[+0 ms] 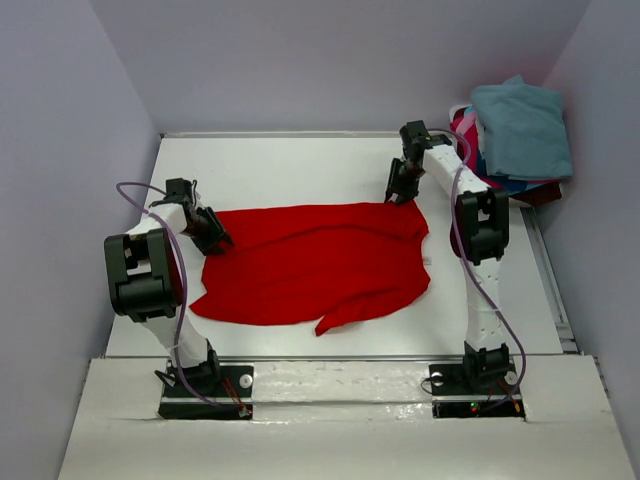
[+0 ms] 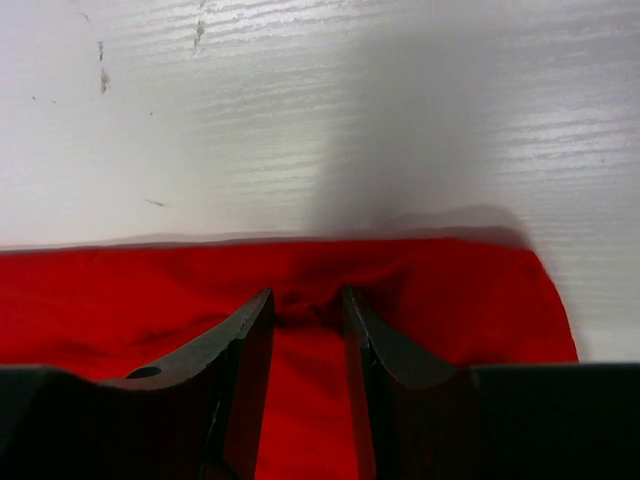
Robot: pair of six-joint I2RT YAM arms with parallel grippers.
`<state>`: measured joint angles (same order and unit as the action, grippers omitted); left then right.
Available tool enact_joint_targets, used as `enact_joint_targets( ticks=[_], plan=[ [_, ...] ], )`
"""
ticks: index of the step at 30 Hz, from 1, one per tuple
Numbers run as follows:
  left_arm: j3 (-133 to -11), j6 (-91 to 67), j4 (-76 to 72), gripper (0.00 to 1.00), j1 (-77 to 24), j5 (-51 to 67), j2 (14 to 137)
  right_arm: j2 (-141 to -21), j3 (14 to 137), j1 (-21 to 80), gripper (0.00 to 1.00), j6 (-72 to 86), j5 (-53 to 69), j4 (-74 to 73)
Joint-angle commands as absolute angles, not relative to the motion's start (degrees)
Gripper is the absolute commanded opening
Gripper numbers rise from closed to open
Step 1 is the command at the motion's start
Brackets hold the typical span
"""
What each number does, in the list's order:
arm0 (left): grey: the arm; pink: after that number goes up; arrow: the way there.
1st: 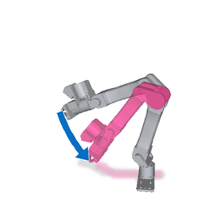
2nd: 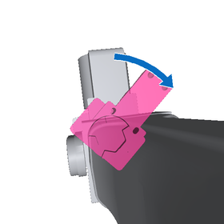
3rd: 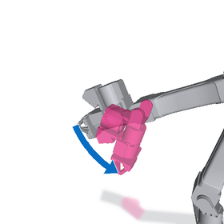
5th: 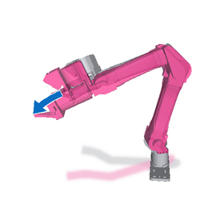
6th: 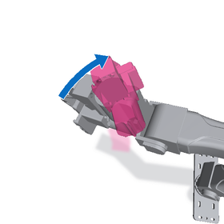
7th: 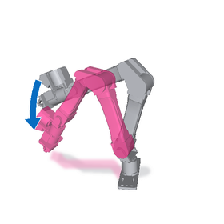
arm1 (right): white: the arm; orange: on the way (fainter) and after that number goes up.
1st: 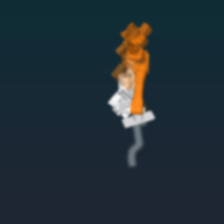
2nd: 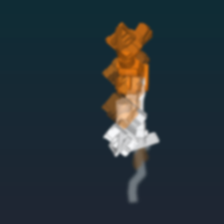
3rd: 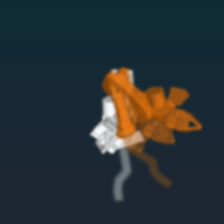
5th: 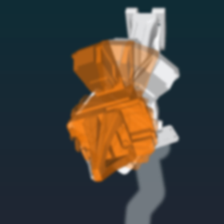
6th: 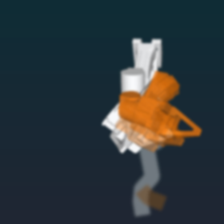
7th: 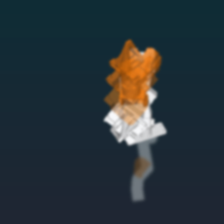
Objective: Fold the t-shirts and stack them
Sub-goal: Fold the tshirt
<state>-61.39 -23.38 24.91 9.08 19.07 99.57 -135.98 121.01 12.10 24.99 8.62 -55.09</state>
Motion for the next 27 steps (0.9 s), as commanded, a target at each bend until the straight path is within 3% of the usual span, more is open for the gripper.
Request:
enact_joint_targets(
  ticks=[1, 16, 21, 27],
  plan=[
    [-62.1, -22.9, 24.4, 0.47, 8.5, 19.3, 98.3, -130.3, 120.4, 12.5, 0.39, 24.1, 9.6, -55.6],
    [-62.2, -22.8, 24.3, 0.47, 8.5, 19.7, 98.7, -128.4, 117.8, 12.5, 0.19, 23.7, 10.1, -55.9],
    [-62.2, -22.9, 24.2, 0.47, 8.5, 19.7, 98.6, -127.5, 117.1, 12.5, 0.07, 23.7, 10.4, -56.2],
    [-62.1, -22.9, 24.0, 0.46, 8.5, 19.7, 98.3, -125.4, 116.2, 13.5, 0.07, 23.6, 10.6, -57.5]
  ],
)
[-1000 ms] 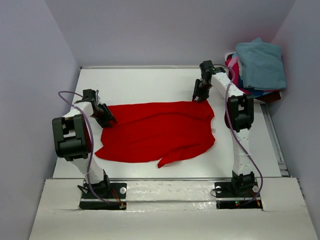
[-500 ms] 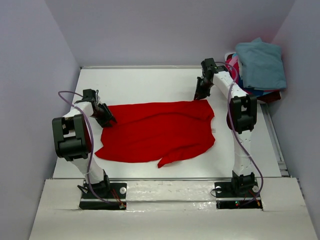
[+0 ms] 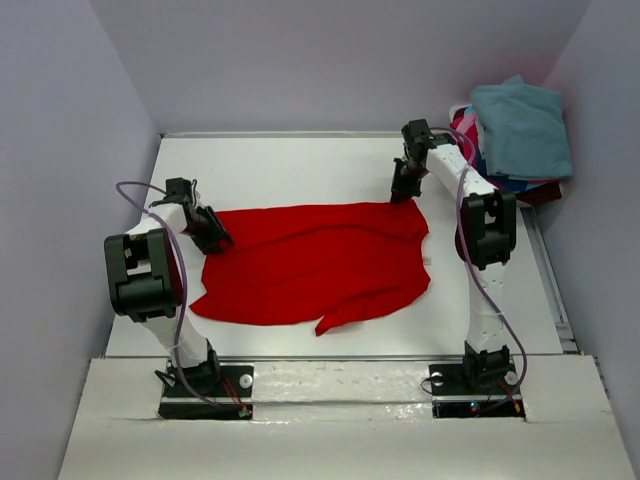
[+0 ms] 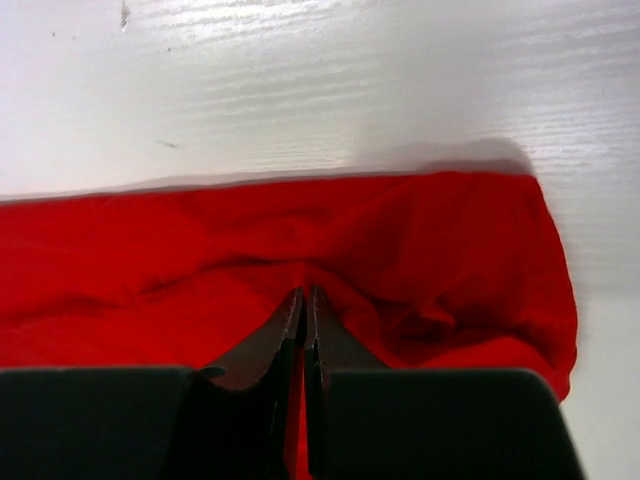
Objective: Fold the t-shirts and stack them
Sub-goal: Fold the tshirt
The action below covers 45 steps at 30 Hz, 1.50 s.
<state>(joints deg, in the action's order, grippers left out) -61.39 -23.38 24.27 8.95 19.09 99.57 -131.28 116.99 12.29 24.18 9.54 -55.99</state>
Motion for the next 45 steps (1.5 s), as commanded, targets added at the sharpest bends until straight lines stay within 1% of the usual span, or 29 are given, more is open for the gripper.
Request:
enact_joint_targets(
  ticks=[1, 8, 19, 29, 39, 40, 41, 42, 44, 45],
  plan=[
    [-62.1, -22.9, 23.9, 0.46, 8.5, 19.7, 98.3, -124.9, 116.0, 14.1, 0.07, 23.6, 10.7, -57.7],
    [-61.4, -23.0, 23.4, 0.46, 8.5, 19.9, 98.1, -120.7, 113.6, 16.0, 0.07, 22.9, 11.5, -59.7],
    [-61.2, -23.0, 22.7, 0.46, 8.5, 20.9, 97.6, -114.2, 102.8, 19.2, 0.07, 22.9, 12.0, -59.7],
    [-60.9, -23.3, 22.3, 0.47, 8.5, 21.6, 97.2, -112.6, 98.2, 24.7, 0.07, 23.2, 12.7, -59.9],
    [-60.6, -23.4, 22.3, 0.46, 8.0, 22.1, 96.9, -112.8, 95.5, 27.6, 0.07, 24.8, 14.0, -59.1],
    [-60.6, -23.4, 22.3, 0.46, 8.0, 22.1, 96.9, -112.9, 95.3, 28.3, 0.08, 24.8, 13.9, -59.0],
    [-60.6, -23.3, 22.3, 0.46, 8.0, 22.1, 96.9, -112.9, 95.1, 28.3, 0.1, 24.9, 13.9, -59.0],
    [-60.6, -23.3, 22.2, 0.46, 8.0, 22.1, 96.9, -113.1, 94.9, 28.3, 0.17, 24.8, 13.9, -59.1],
    [-60.8, -23.3, 22.2, 0.46, 8.0, 22.1, 97.0, -113.2, 94.6, 28.8, 0.18, 24.8, 13.1, -59.1],
    [-60.8, -23.4, 22.3, 0.46, 8.0, 22.1, 97.0, -112.9, 94.2, 28.8, 0.2, 24.8, 12.7, -59.0]
  ],
)
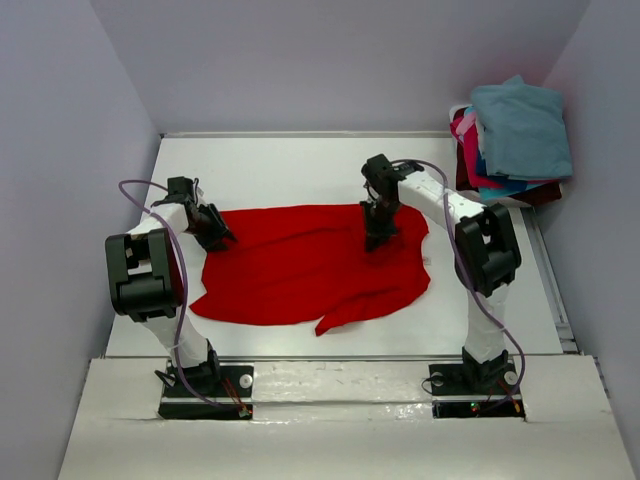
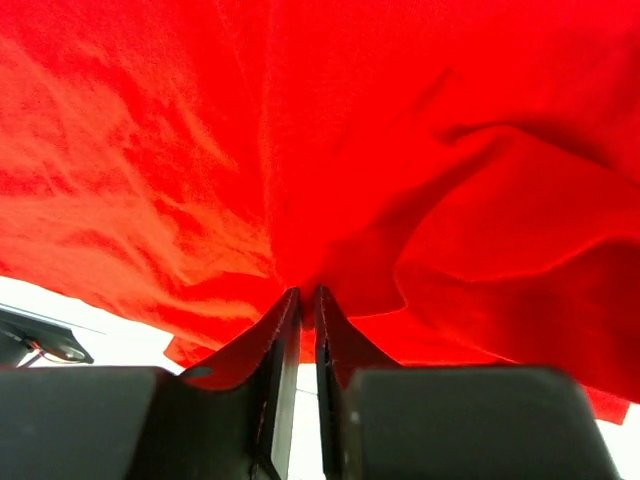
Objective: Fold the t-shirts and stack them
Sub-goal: Fold the tshirt
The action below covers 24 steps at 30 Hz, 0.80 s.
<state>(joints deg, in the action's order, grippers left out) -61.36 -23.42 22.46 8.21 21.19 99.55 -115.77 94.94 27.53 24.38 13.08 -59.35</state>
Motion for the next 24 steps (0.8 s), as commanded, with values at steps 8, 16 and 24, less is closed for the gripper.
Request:
enact_joint_targets(
  ticks=[8, 16, 24],
  plan=[
    [-60.8, -23.3, 22.2, 0.46, 8.0, 22.1, 97.2, -111.2, 97.1, 28.8, 0.49, 25.5, 7.0, -60.4],
    [-61.3, -23.2, 22.3, 0.46, 8.0, 21.6, 97.6, -112.1, 98.6, 28.8, 0.47, 27.8, 0.8, -60.7],
    [-63.5, -22.5, 22.5, 0.46, 8.0, 19.4, 98.0, -116.8, 108.5, 26.6, 0.42, 31.6, -3.8, -59.1]
  ],
)
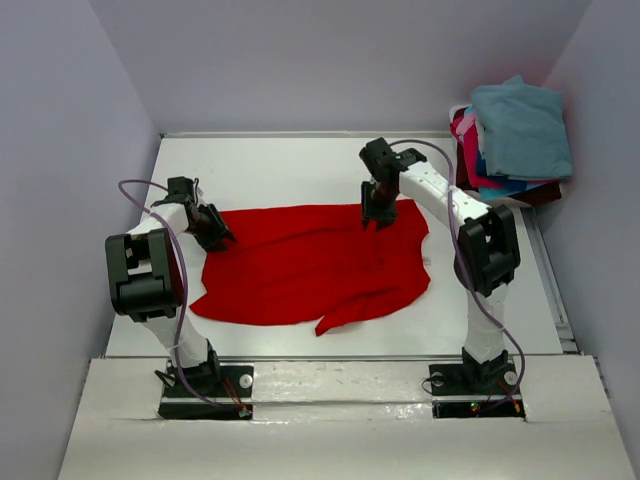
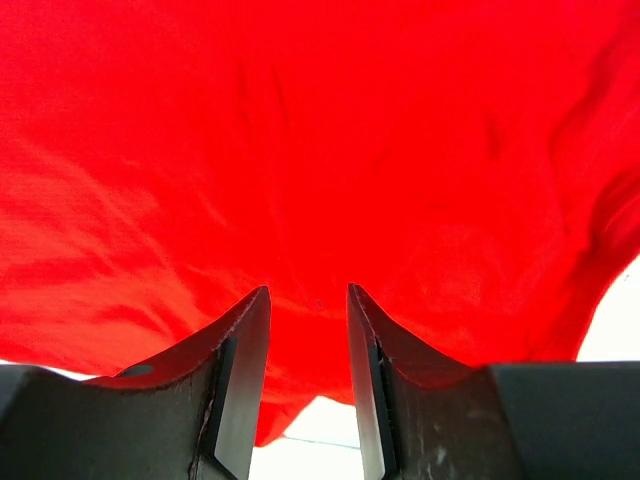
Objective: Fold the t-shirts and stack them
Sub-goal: Fold the tshirt
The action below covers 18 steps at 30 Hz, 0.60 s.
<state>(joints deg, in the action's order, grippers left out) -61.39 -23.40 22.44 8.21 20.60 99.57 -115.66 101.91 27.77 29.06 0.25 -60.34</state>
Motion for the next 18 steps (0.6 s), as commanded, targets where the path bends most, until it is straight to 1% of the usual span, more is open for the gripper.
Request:
enact_joint_targets(
  ticks=[1, 5, 8, 12, 18],
  plan=[
    [-64.7, -22.4, 22.8, 0.46, 8.0, 19.2, 98.4, -117.9, 109.6, 26.0, 0.42, 31.6, -3.8, -59.1],
    [-67.2, -22.1, 23.6, 0.46, 7.5, 18.9, 99.2, -121.6, 115.6, 24.1, 0.42, 31.4, -3.4, -61.0],
    [-68.6, -22.1, 24.2, 0.46, 7.5, 18.6, 99.5, -122.8, 117.4, 24.1, 0.42, 31.2, -2.1, -61.3],
    [-68.5, -21.9, 24.7, 0.46, 7.5, 17.1, 98.9, -122.8, 115.8, 23.6, 0.42, 30.9, -2.1, -61.1],
    [-68.8, -22.6, 24.2, 0.46, 7.5, 17.2, 99.9, -121.1, 108.8, 20.8, 0.43, 32.3, -1.6, -56.9]
  ],
)
